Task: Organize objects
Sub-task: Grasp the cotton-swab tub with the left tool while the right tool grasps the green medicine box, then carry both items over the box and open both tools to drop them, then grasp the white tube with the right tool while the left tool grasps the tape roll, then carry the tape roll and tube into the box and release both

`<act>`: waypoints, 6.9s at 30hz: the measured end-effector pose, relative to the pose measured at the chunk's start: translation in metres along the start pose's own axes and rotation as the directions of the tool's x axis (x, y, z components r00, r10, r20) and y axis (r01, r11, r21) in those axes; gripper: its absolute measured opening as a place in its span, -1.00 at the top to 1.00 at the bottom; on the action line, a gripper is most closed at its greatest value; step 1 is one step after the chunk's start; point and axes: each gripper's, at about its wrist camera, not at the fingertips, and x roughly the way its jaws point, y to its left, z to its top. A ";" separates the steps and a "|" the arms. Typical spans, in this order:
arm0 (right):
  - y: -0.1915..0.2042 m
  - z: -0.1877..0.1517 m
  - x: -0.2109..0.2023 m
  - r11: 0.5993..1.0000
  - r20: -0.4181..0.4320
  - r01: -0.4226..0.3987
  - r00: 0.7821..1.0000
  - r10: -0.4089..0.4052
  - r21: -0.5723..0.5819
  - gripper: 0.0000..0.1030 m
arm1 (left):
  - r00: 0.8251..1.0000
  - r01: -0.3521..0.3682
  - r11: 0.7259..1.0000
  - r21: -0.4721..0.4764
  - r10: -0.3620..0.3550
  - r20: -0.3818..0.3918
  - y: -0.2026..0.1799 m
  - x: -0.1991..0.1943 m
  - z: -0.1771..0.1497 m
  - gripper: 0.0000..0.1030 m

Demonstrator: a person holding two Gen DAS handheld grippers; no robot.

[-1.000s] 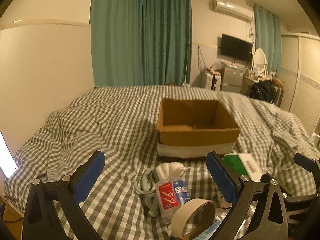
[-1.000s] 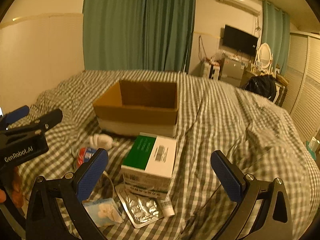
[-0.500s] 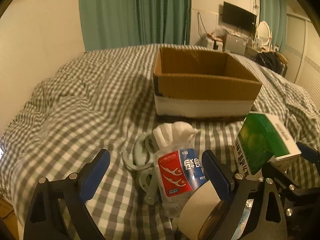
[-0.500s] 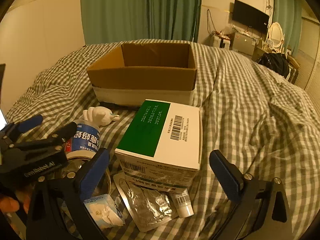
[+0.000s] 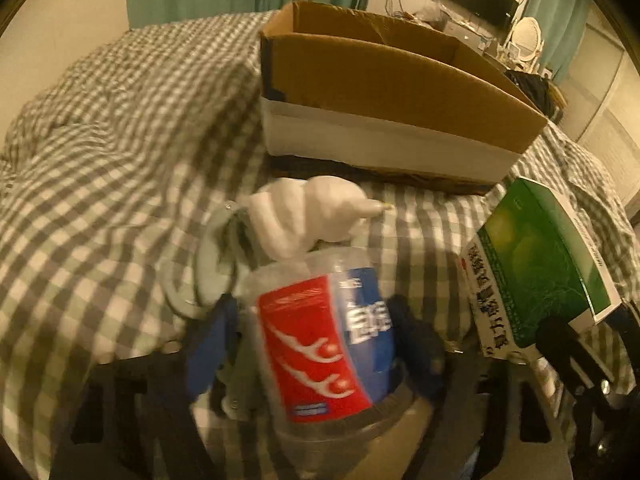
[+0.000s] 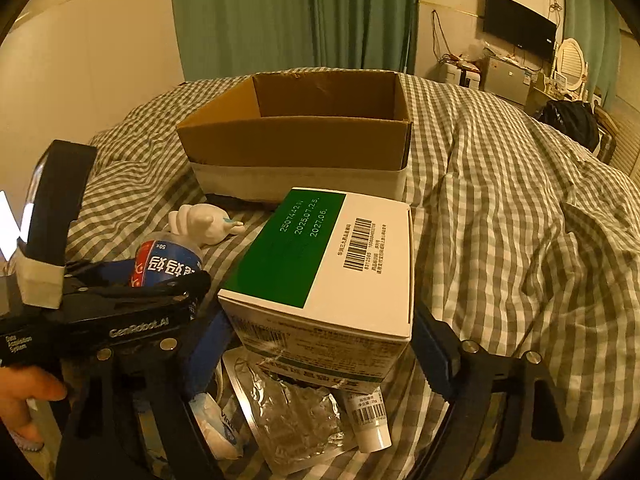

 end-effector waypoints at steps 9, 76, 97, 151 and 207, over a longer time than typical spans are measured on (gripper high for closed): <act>-0.002 0.009 -0.026 0.999 0.077 -0.025 0.997 0.027 -0.023 -0.56 | 0.991 -0.081 0.996 0.028 0.078 0.104 -0.010 -0.030 -0.002 -0.30; -0.066 0.198 -0.010 0.994 0.264 -0.081 0.960 0.097 -0.073 -0.85 | 0.930 -0.171 0.984 0.056 0.142 0.340 -0.025 -0.050 0.186 -0.91; -0.051 0.040 -0.072 0.975 0.079 -0.046 0.995 0.065 -0.217 -0.65 | 0.940 -0.275 0.961 -0.016 0.273 0.206 -0.018 -0.094 0.009 -0.95; -0.021 0.008 -0.024 0.962 -0.088 -0.095 0.993 0.075 -0.258 0.53 | 0.978 -0.149 0.989 0.012 0.146 0.152 0.000 -0.075 -0.024 0.88; -0.047 0.204 0.092 0.971 0.045 -0.160 0.984 0.171 -0.176 0.51 | 0.963 -0.171 0.981 0.095 0.146 0.228 -0.018 0.025 0.199 0.83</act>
